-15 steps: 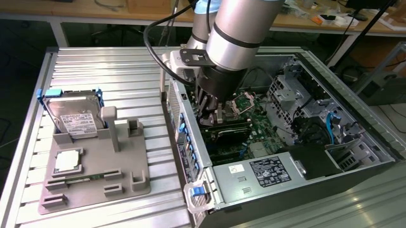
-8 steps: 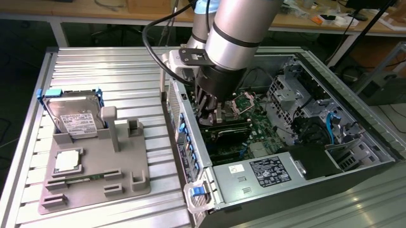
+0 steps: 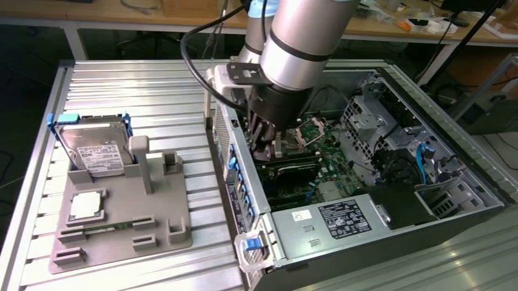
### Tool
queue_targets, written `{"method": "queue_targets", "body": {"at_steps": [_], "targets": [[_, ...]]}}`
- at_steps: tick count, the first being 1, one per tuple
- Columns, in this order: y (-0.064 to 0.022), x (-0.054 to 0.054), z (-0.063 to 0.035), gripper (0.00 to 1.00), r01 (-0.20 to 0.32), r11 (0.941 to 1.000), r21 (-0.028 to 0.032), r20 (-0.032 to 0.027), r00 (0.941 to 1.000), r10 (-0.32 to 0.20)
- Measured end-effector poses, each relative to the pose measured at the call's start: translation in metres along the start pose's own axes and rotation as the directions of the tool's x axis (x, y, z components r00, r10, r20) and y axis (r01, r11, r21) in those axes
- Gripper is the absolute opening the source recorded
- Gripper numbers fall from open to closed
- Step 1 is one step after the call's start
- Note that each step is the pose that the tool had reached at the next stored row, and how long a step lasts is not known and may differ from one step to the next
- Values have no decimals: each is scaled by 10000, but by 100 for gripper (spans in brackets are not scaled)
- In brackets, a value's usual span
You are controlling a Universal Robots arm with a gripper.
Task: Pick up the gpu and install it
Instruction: 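Press down on the gpu until it lock into place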
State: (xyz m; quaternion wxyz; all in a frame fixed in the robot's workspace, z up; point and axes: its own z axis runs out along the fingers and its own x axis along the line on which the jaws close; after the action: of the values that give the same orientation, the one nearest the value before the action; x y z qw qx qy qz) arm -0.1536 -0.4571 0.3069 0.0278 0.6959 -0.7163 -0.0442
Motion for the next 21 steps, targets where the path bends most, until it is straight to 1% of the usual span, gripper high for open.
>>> {"method": "queue_targets", "body": {"at_steps": [3, 6, 9, 12, 18, 21], "targets": [[-4, 0, 20, 11, 4, 10000, 63, 5, 10000, -4], [-15, -1, 22, 11, 1, 10000, 66, 10, 10000, -1], [-50, -1, 17, 11, 2, 10000, 66, 6, 10000, -3], [-105, -3, 11, 11, 4, 10000, 65, 5, 10000, -4], [-252, -7, -1, 11, 45, 10000, 76, 1, 10000, -45], [-313, -11, 15, 11, 70, 9999, 78, -1, 10000, -70]]}}
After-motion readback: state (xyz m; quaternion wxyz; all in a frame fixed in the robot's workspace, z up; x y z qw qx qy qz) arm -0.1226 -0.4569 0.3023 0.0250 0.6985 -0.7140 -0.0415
